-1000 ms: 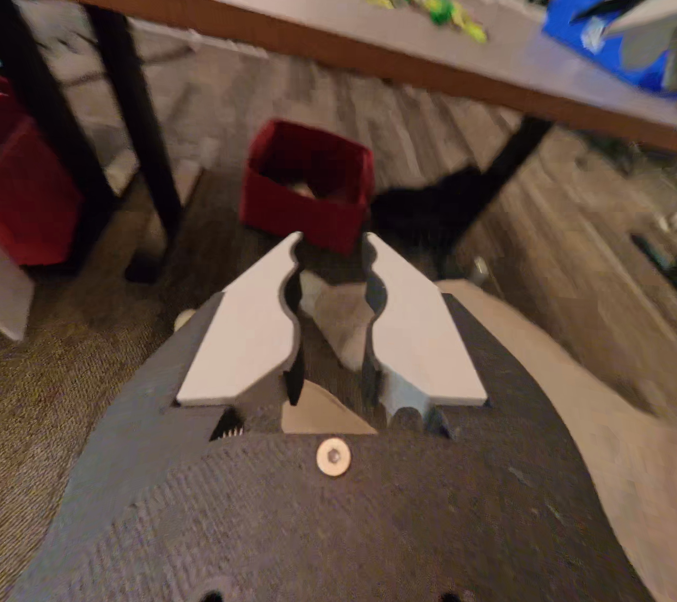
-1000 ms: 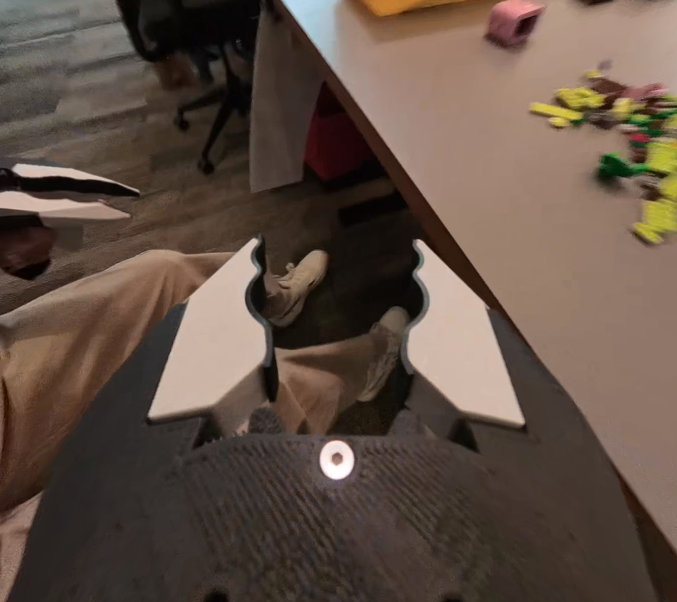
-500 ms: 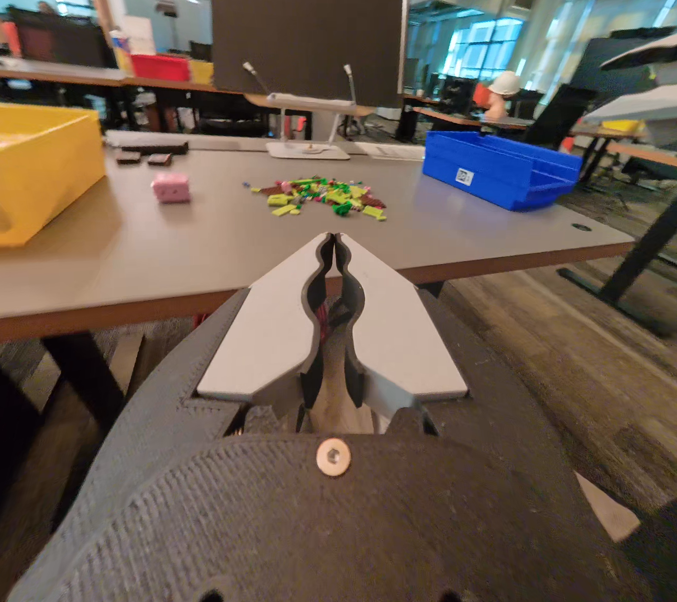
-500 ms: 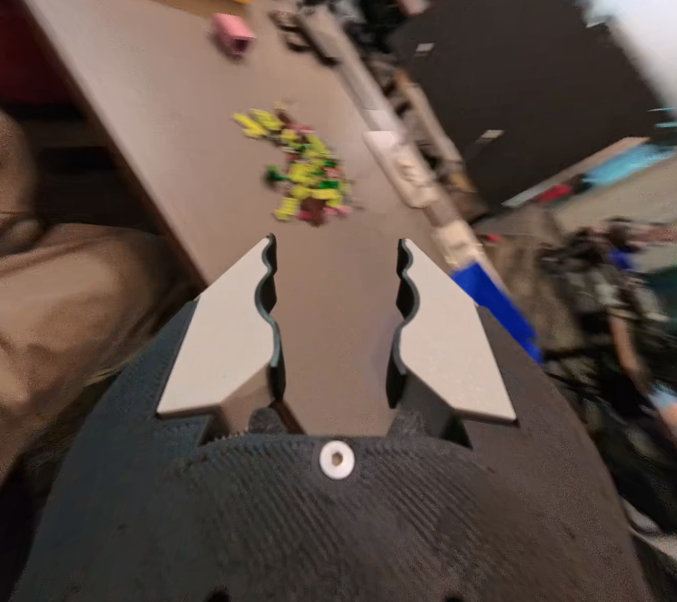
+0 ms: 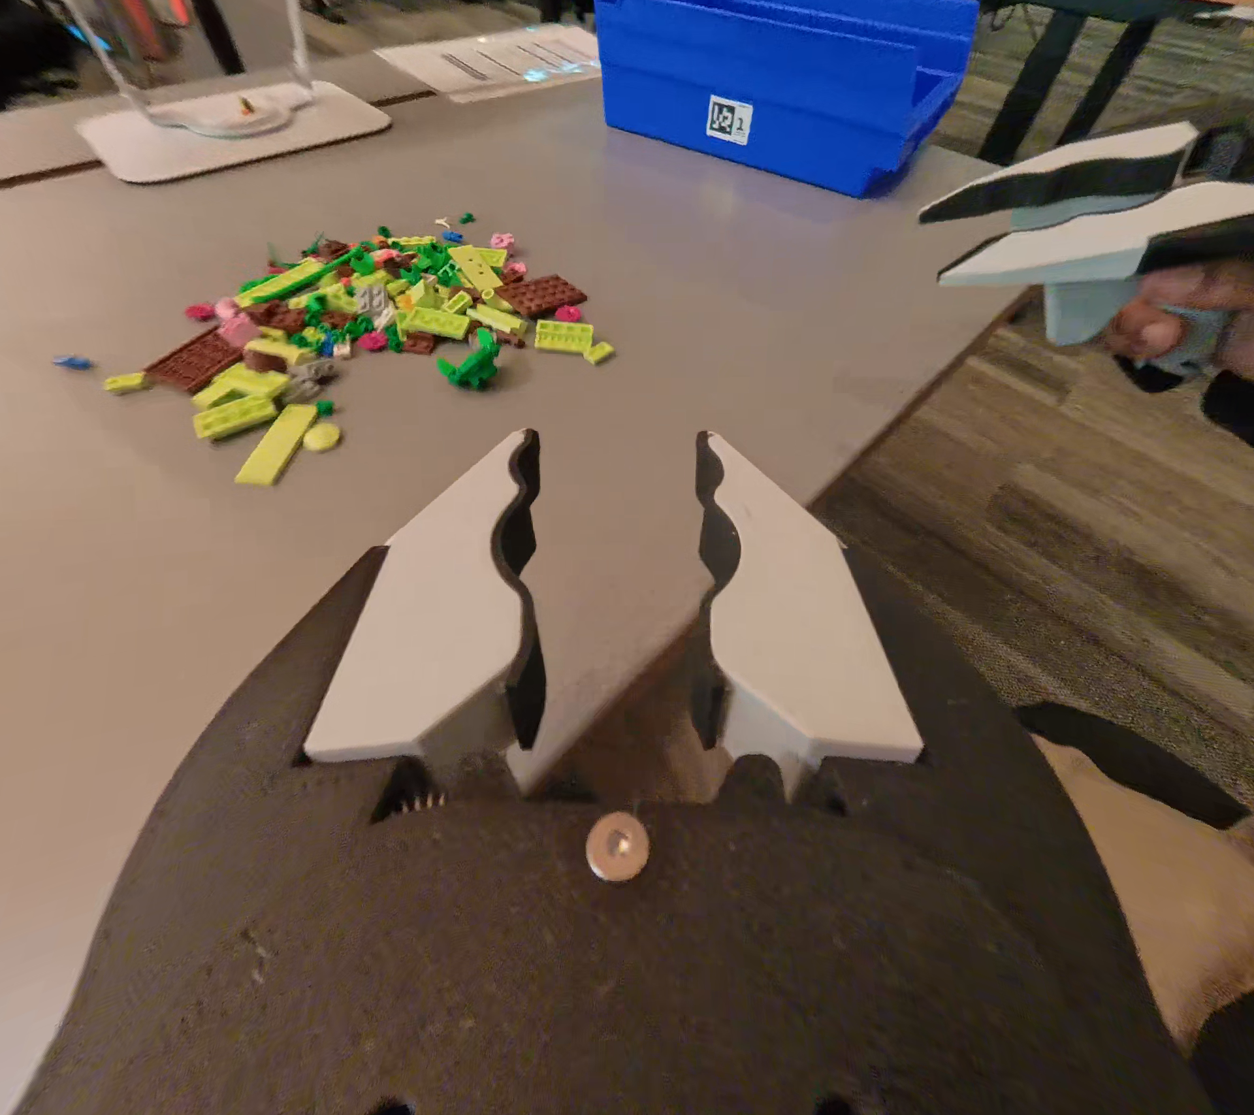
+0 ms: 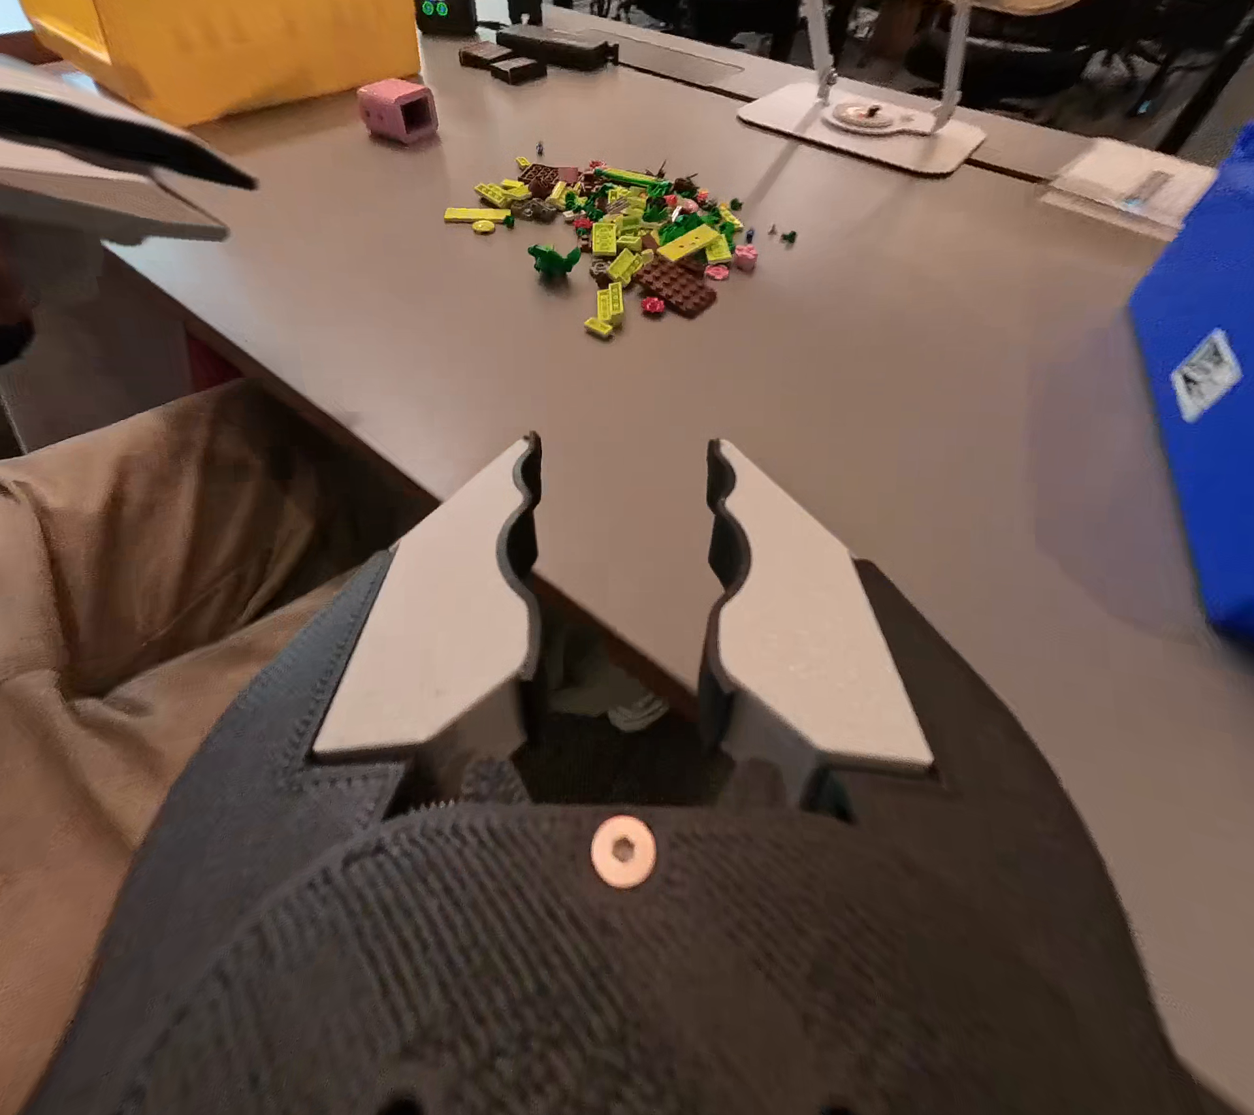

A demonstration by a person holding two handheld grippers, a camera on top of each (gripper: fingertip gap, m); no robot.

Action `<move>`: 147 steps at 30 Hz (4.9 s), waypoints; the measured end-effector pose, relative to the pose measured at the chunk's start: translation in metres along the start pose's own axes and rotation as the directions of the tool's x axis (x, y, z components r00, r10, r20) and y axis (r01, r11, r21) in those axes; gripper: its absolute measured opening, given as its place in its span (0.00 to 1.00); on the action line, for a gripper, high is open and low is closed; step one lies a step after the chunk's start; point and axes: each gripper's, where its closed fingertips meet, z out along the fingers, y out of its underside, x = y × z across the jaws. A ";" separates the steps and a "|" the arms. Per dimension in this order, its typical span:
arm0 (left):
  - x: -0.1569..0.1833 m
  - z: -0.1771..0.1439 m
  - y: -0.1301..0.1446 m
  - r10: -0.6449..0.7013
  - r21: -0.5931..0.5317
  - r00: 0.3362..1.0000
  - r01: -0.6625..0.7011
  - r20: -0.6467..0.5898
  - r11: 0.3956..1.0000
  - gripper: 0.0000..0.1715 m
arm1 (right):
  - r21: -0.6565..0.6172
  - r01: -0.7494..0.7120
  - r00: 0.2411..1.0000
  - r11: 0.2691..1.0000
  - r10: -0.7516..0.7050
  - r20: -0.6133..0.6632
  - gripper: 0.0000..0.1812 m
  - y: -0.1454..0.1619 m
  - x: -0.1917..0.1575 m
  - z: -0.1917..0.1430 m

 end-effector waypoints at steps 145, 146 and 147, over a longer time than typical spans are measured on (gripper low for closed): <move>-0.111 0.090 -0.067 0.090 0.142 0.722 0.011 -0.686 0.990 0.07 | -0.158 -0.505 0.383 0.849 0.384 0.840 0.05 -0.135 -0.048 0.234; -0.113 0.092 -0.066 0.076 0.129 0.733 0.017 -0.676 0.991 0.07 | -0.146 -0.509 0.388 0.848 0.377 0.841 0.02 -0.137 -0.046 0.233; -0.115 0.094 -0.067 0.052 0.114 0.740 0.034 -0.670 0.993 0.07 | -0.124 -0.513 0.395 0.850 0.362 0.844 0.00 -0.139 -0.044 0.231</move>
